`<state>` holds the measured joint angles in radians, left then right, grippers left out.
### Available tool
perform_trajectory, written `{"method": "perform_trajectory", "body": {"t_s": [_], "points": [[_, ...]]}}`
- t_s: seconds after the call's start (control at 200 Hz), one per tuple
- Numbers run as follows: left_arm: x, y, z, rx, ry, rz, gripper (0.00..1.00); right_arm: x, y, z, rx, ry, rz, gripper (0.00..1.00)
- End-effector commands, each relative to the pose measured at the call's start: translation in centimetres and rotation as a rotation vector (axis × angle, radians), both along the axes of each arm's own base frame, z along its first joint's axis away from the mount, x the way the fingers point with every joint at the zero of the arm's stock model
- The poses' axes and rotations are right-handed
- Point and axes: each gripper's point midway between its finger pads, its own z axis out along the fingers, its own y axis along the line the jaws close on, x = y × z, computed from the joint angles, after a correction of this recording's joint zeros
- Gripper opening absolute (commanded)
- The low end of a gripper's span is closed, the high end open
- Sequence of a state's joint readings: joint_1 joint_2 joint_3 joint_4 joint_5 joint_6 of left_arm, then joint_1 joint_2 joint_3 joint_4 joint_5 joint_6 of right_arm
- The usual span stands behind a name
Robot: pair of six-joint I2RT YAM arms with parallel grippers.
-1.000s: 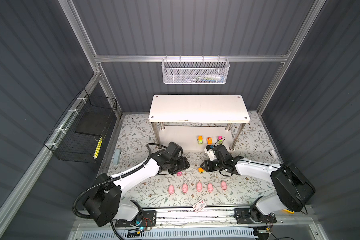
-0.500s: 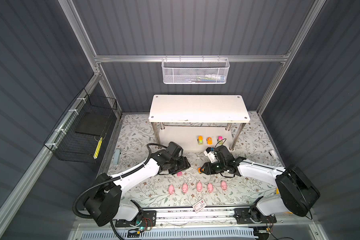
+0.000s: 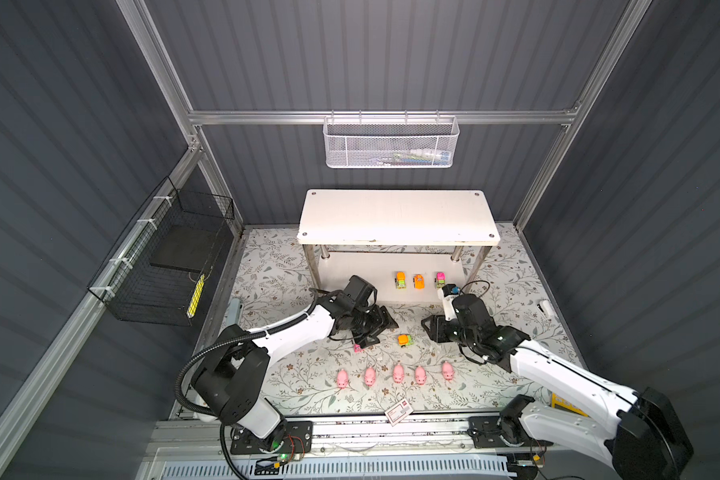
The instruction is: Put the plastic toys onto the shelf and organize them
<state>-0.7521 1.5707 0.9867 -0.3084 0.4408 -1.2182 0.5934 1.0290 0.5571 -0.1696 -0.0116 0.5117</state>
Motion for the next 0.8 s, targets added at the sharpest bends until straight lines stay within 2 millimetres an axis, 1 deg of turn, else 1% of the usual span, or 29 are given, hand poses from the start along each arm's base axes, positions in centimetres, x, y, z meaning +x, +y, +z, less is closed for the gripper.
{"method": "perform_trajectory", "body": {"t_s": [0.0, 0.095, 0.19, 0.275, 0.355, 0.435, 0.545, 0.64, 0.71, 0.795], "points": [[-0.1, -1.7, 0.7, -0.06, 0.111, 0.069, 0.76, 0.3, -3.5, -0.7, -0.073, -0.042, -0.146, 0.5], [-0.2, -2.6, 0.2, -0.054, 0.142, 0.075, 0.74, 0.2, -4.3, -0.7, -0.064, -0.069, -0.165, 0.5], [-0.5, -2.9, -0.5, 0.042, 0.12, 0.018, 0.74, 0.2, -4.1, -0.9, -0.06, -0.074, -0.138, 0.52], [-0.6, -3.6, -0.8, 0.066, 0.105, -0.007, 0.72, -0.1, -3.0, -1.1, -0.029, -0.063, -0.084, 0.52], [-0.7, -3.8, -1.5, 0.078, 0.108, -0.007, 0.7, -0.2, -2.5, -1.4, 0.001, -0.052, -0.07, 0.52], [-1.1, -3.9, -2.1, 0.094, 0.114, -0.009, 0.7, -0.3, -2.7, -1.7, 0.001, -0.051, -0.083, 0.52], [-1.8, -3.7, -2.7, 0.107, 0.148, 0.013, 0.71, -0.4, -3.3, -1.6, -0.008, -0.069, -0.103, 0.52], [-2.3, -4.0, -2.7, 0.093, 0.174, 0.031, 0.72, -0.4, -3.7, -1.5, -0.015, -0.085, -0.11, 0.52], [-2.5, -3.9, -3.2, 0.108, 0.202, 0.055, 0.73, -0.3, -3.8, -1.4, -0.021, -0.091, -0.114, 0.53], [-2.6, -4.4, -3.4, 0.091, 0.224, 0.084, 0.73, -0.4, -3.8, -1.4, -0.021, -0.093, -0.113, 0.53]]}}
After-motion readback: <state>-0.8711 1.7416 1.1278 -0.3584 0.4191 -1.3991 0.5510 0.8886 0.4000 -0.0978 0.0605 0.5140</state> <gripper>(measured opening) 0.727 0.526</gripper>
